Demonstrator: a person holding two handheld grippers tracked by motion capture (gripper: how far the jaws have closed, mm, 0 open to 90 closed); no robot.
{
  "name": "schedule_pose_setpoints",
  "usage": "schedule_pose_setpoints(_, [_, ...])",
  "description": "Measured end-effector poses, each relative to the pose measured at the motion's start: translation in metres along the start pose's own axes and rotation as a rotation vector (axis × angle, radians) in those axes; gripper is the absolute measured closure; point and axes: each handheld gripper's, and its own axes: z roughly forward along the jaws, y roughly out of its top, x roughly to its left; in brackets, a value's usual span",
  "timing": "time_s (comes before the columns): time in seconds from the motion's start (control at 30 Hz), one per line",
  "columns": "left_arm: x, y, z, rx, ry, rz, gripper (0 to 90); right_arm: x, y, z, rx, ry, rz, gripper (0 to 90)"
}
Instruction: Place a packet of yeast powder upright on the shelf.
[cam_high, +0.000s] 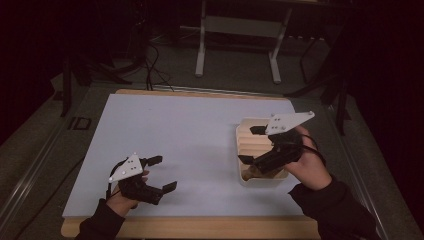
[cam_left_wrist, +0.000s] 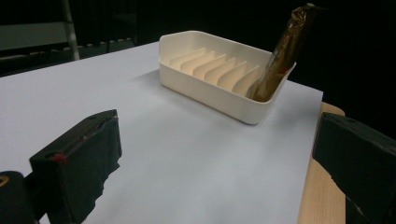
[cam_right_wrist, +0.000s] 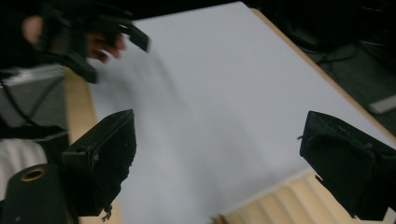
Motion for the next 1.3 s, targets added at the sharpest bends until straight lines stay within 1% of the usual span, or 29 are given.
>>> schedule_pose_setpoints(0.07, [0.0, 0.0, 0.0, 0.002, 0.001, 0.004, 1.8, 0.005, 0.0, 0.002, -0.002, 0.014, 0.0, 10.4])
schedule_pose_setpoints(0.13, [0.0, 0.0, 0.0, -0.001, -0.001, 0.0, 1.8, 0.01, -0.001, 0.005, -0.005, -0.004, -0.01, 10.4])
schedule_pose_setpoints(0.2, [0.0, 0.0, 0.0, 0.001, -0.001, 0.004, 1.8, 0.015, -0.003, 0.01, 0.001, 0.006, -0.012, 10.4])
schedule_pose_setpoints(0.23, [0.0, 0.0, 0.0, 0.001, -0.001, 0.004, 1.8, 0.015, -0.003, 0.01, 0.001, 0.006, -0.012, 10.4])
schedule_pose_setpoints(0.27, [0.0, 0.0, 0.0, 0.001, -0.005, 0.0, 1.8, 0.019, -0.005, 0.015, 0.008, 0.016, -0.011, 13.3])
schedule_pose_setpoints(0.33, [-0.001, 0.0, 0.0, 0.0, -0.004, 0.003, 1.8, 0.022, -0.008, 0.02, 0.007, 0.005, -0.002, 13.6])
schedule_pose_setpoints(0.4, [-0.001, 0.0, 0.0, 0.0, -0.004, 0.003, 1.8, 0.025, -0.011, 0.024, 0.004, 0.028, 0.008, 13.4])
schedule_pose_setpoints(0.43, [-0.001, 0.0, 0.0, -0.001, -0.003, 0.004, 1.8, 0.026, -0.013, 0.026, 0.001, 0.023, 0.014, 13.4])
schedule_pose_setpoints(0.5, [0.0, 0.0, 0.0, -0.002, -0.006, 0.002, 1.8, 0.028, -0.014, 0.028, -0.001, 0.028, 0.017, 13.5])
schedule_pose_setpoints(0.53, [0.0, 0.0, -0.001, 0.002, -0.004, 0.004, 1.8, 0.03, -0.016, 0.03, -0.006, 0.036, 0.015, 13.6])
schedule_pose_setpoints(0.6, [0.0, -0.001, -0.001, 0.0, -0.005, 0.003, 1.8, 0.035, -0.019, 0.033, -0.016, 0.035, 0.01, 13.6])
schedule_pose_setpoints(0.63, [0.0, -0.001, 0.0, 0.002, -0.005, 0.003, 1.8, 0.037, -0.021, 0.034, -0.017, 0.044, 0.009, 13.5])
schedule_pose_setpoints(0.67, [0.0, -0.001, 0.0, 0.002, -0.005, 0.003, 1.8, 0.037, -0.021, 0.034, -0.017, 0.044, 0.009, 13.5])
schedule_pose_setpoints(0.7, [-0.001, 0.0, 0.0, 0.0, -0.006, 0.004, 1.8, 0.04, -0.023, 0.036, -0.022, 0.051, 0.008, 13.5])
schedule_pose_setpoints(0.73, [-0.001, 0.0, -0.001, 0.001, -0.006, 0.005, 1.8, 0.045, -0.026, 0.037, -0.025, 0.049, 0.003, 13.5])
schedule_pose_setpoints(0.77, [-0.001, 0.0, -0.001, 0.001, -0.007, 0.006, 1.8, 0.047, -0.028, 0.038, -0.031, 0.05, -0.001, 13.5])
schedule_pose_setpoints(0.83, [-0.001, 0.0, -0.001, 0.0, -0.007, 0.006, 1.8, 0.052, -0.032, 0.04, -0.028, 0.063, -0.001, 13.5])
schedule_pose_setpoints(0.9, [-0.001, 0.0, 0.0, -0.002, -0.007, 0.005, 1.8, 0.057, -0.037, 0.041, -0.025, 0.064, -0.004, 13.5])
schedule_pose_setpoints(0.93, [-0.001, 0.0, 0.0, -0.002, -0.007, 0.004, 1.8, 0.059, -0.04, 0.043, -0.017, 0.064, -0.008, 13.5])
schedule_pose_setpoints(1.0, [-0.001, 0.0, 0.0, -0.001, -0.008, 0.006, 1.8, 0.064, -0.046, 0.045, -0.029, 0.046, -0.017, 13.5])
schedule_pose_setpoints(1.1, [-0.001, 0.0, -0.001, -0.003, -0.008, 0.006, 1.8, 0.068, -0.054, 0.047, -0.046, 0.041, -0.012, 13.7])
schedule_pose_setpoints(1.17, [-0.001, -0.001, -0.001, -0.004, -0.009, 0.004, 1.8, 0.069, -0.059, 0.048, -0.064, 0.047, 0.004, 13.7])
schedule_pose_setpoints(1.27, [-0.001, -0.001, 0.0, -0.003, -0.01, 0.002, 1.8, 0.07, -0.065, 0.05, -0.071, 0.047, 0.017, 13.8])
schedule_pose_setpoints(1.3, [-0.001, -0.001, 0.0, -0.001, -0.01, 0.002, 1.8, 0.07, -0.07, 0.052, -0.072, 0.058, 0.033, 13.8])
